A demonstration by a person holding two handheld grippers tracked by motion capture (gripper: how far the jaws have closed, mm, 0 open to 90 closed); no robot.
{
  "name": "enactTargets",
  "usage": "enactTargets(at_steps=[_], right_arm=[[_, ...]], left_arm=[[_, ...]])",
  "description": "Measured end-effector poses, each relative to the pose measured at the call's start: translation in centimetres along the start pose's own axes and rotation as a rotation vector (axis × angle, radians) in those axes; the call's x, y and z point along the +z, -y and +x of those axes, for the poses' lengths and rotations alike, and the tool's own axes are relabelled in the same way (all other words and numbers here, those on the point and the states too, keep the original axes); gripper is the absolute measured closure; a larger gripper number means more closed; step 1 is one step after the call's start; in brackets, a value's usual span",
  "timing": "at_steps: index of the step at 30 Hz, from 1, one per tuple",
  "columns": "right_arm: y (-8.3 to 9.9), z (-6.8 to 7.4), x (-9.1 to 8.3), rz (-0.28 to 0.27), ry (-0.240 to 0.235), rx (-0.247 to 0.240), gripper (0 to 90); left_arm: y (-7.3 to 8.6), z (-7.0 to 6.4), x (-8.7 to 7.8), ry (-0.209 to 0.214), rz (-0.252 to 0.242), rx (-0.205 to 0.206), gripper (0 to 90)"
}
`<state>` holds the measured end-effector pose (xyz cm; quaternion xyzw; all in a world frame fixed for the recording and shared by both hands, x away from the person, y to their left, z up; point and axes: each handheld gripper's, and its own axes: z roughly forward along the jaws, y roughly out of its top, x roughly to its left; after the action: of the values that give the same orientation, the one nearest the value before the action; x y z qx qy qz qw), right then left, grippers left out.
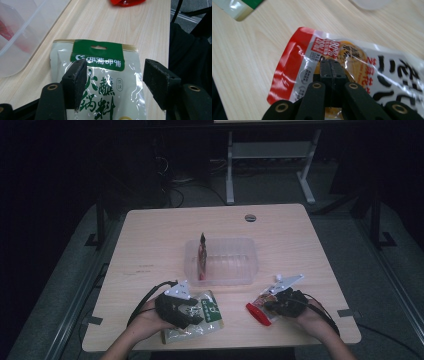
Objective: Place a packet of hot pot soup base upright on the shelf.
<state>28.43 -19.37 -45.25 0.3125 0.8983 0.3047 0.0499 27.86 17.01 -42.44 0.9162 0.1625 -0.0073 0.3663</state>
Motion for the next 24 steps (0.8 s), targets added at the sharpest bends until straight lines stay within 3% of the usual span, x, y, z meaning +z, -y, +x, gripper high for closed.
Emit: enactTargets(at_steps=[11, 14, 19, 24], right_arm=[[-2.0, 2.0, 1.8, -0.015, -0.036, -0.049, 89.8], [-2.4, 2.2, 1.5, -0.044, -0.041, -0.06, 89.7], [-1.9, 1.0, -1.1, -0.146, -0.03, -0.003, 81.3], [-0.6, -0.5, -2.9, -0.188, -0.011, 0.069, 66.5]], left_arm=[[-0.8, -0.4, 1.1, 0.024, 0.001, 0.004, 35.5], [-1.4, -0.7, 1.6, 0.029, 0.009, 0.022, 35.6], [-2.7, -1.0, 2.5, 0.03, -0.003, 0.038, 35.6], [-4.4, -1.2, 3.8, 0.035, -0.016, 0.055, 35.6]])
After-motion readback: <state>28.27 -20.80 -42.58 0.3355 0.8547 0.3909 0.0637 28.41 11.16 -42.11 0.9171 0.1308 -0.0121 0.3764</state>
